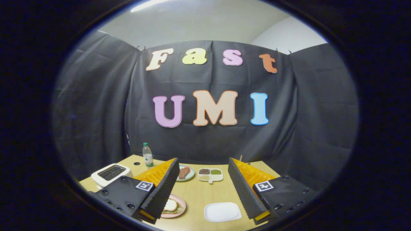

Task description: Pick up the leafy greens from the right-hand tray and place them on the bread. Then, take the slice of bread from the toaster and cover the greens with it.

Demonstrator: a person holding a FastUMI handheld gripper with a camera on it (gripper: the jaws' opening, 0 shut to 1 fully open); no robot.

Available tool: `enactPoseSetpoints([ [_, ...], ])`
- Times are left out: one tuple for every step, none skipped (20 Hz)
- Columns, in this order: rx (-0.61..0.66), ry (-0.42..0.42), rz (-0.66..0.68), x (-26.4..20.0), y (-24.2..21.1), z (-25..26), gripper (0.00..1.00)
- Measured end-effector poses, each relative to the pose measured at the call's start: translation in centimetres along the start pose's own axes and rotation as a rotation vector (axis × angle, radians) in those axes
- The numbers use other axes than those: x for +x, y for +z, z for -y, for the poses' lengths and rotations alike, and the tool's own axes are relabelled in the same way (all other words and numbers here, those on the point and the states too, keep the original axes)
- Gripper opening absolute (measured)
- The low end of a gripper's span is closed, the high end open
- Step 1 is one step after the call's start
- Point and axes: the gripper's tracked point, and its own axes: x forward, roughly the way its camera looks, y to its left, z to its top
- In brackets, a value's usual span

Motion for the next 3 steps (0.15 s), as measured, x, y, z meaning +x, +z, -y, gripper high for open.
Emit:
enactPoseSetpoints([
  [-0.002, 0.004, 0.008, -0.18, 0.21, 0.33, 0.98],
  [-0.007, 0.007, 0.01, -0.31, 0.32, 0.54, 0.98],
  [-0.012, 0.008, 0.011, -0.5, 0.46, 0.88, 0.98],
])
